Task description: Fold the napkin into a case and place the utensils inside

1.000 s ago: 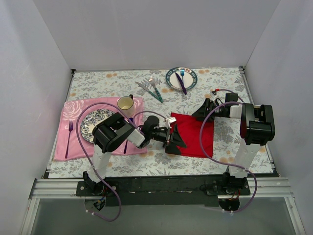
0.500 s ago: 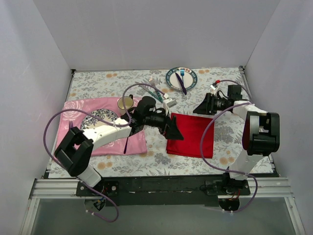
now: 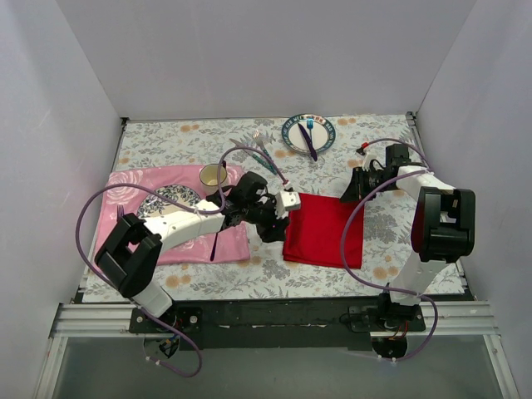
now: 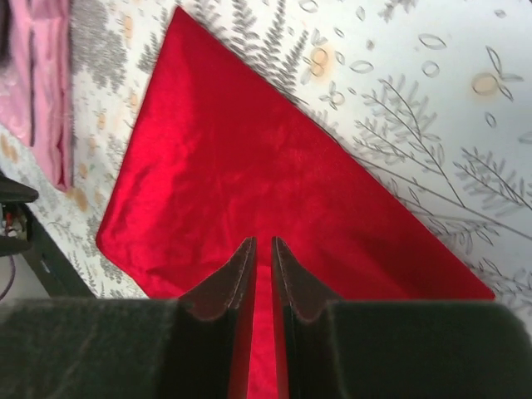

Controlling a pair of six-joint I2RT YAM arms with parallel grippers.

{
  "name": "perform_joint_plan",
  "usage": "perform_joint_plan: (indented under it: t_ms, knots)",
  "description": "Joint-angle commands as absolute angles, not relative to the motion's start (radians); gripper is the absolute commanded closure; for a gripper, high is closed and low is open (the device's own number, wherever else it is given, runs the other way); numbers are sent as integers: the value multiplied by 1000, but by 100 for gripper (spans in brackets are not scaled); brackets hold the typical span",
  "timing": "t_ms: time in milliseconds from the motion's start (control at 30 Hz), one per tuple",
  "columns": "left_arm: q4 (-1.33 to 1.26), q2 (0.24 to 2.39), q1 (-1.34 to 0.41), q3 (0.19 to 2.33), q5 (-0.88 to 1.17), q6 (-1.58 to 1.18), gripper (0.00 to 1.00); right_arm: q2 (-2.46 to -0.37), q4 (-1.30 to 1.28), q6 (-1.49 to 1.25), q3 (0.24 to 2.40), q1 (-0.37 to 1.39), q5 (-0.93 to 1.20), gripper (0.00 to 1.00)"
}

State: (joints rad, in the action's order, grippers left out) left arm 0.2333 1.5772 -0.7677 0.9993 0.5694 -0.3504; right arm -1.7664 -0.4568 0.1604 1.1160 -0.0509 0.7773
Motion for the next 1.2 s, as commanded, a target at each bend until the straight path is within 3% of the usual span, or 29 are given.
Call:
perform_joint_plan:
  t_ms: [0,267,467,567,733,933,1167]
  knots:
    - [275,1591,-773,985,554,27,57,-1753,-532,227,1118,-51,634,82]
    - [262,1606,-802,1003,583,158,60,-1778,-532,273,1141,-38,613,82]
    - [247,1629,-900,1046,580,-27,62,-1810,-534,290,1235,-38,692,81]
    - [198,1706,-931,1077,565,-249,72,-1848,-531,282,1288,-38,689,81]
    - [127,1795,-934,1083,477,-406,76,-1911,-526,297,1302,-38,664,81]
    - [175,1822,-919,1068,371,-362,82,-1921,-555,351,1238,-38,626,81]
    - [236,1766,-766,1019,451,-243,85,-1798,-656,420,1100,-40,646,81]
